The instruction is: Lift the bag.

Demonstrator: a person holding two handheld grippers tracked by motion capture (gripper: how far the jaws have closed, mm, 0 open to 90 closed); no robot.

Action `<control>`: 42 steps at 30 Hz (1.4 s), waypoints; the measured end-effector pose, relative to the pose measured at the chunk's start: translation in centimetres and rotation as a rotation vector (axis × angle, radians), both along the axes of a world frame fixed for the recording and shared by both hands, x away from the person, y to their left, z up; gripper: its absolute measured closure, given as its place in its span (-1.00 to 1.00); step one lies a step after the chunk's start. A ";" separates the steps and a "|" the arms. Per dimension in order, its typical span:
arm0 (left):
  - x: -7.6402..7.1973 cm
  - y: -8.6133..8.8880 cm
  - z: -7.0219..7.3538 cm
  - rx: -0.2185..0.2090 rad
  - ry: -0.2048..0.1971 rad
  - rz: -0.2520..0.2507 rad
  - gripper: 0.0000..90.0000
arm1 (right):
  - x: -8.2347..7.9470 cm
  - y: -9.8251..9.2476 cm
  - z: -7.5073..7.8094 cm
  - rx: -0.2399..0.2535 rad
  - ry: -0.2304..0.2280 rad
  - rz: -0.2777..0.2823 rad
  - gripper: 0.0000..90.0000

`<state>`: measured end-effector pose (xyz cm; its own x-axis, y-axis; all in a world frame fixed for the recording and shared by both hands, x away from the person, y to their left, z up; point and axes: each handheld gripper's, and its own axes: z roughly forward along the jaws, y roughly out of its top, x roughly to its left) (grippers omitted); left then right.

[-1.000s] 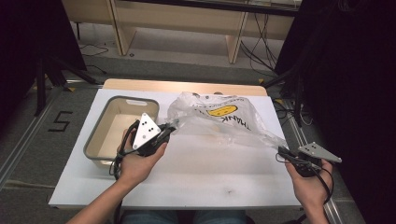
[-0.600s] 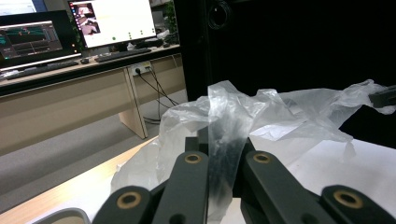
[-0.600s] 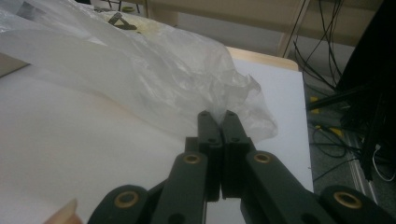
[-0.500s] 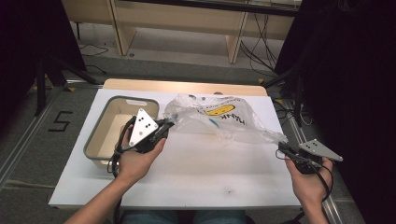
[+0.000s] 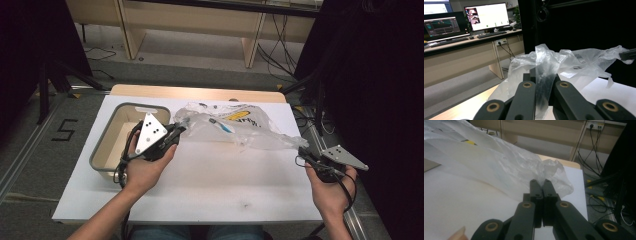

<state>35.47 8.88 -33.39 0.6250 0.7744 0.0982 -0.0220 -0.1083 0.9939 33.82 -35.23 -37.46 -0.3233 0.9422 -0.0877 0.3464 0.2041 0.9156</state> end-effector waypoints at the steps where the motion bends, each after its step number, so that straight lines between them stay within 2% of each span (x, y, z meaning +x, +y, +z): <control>1: 0.0 0.0 0.0 -0.002 0.001 0.001 0.97 | 0.0 0.0 0.0 0.002 -0.006 0.001 0.99; 42: 0.5 0.2 1.8 -0.059 -0.037 0.018 0.97 | 0.8 0.8 1.5 0.015 -0.072 -0.006 0.99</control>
<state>35.92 9.13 -31.54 0.6080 0.7904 0.0751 -0.0577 -0.0503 0.9971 34.62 -34.40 -35.98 -0.3110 0.9455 -0.0963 0.2810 0.1883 0.9411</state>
